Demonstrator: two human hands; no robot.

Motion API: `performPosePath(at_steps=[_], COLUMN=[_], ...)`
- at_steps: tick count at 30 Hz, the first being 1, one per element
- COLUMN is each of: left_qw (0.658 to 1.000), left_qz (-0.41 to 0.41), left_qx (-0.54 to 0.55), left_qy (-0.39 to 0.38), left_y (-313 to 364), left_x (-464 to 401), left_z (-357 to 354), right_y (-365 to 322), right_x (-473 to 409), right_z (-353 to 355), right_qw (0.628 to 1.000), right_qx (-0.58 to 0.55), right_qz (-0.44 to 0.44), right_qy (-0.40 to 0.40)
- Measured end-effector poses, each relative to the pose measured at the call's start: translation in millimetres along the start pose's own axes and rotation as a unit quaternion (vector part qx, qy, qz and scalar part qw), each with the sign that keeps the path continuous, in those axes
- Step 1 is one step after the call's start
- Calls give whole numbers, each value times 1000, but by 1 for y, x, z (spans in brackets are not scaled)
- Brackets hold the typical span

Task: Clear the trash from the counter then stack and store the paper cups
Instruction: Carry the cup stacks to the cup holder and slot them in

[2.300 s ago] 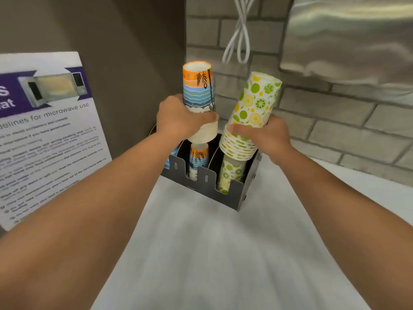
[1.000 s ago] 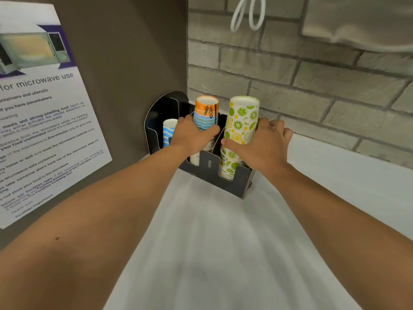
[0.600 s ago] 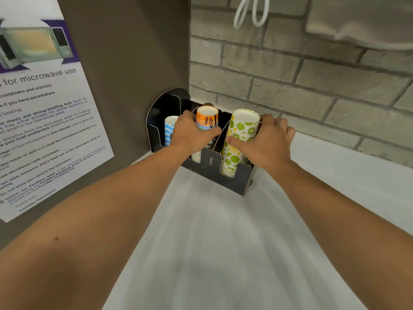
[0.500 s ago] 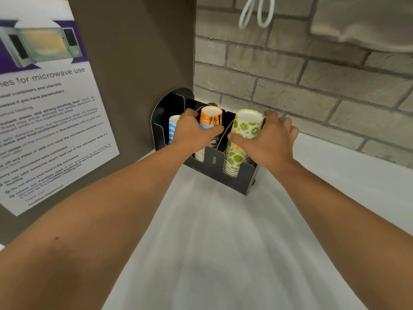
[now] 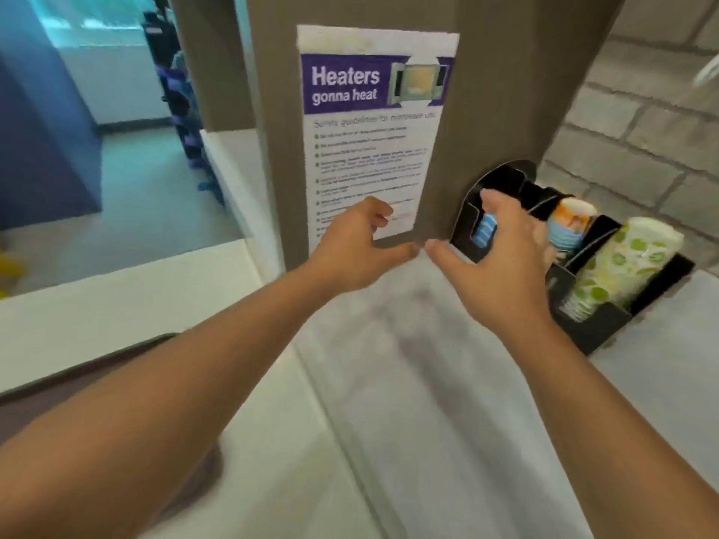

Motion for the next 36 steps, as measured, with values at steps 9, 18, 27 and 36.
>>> performPosePath(at_steps=[9,18,27,36], left_qw=[975,923,907,916], left_qz=[142,248,336,311], left_qx=[-107,-139,-10,-4], left_qy=[132,260,255,256], left_y=[-135,-222,-305,-349], left_x=[168,334,422,423], left_z=[235,357,334,318], right_y=[-159,-255,-279,-305], right_x=[174,329,429,469], right_z=[-134,-212,-264,-306], right_qw=[902,803,752,760], right_qx=[-206,-220,-166,-176], right_qz=[98,131,148,149], right_qy=[-368,-538,-620,-608])
Point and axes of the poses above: each hand's wrist, its own x-axis away from the middle knuckle, its own z-axis out of the back of the hand, y = z × x, the point moved 5 cm from there along -x, towards the middle knuckle, and after that the axes turned 8 degrees about y, right-handed, at the moved point
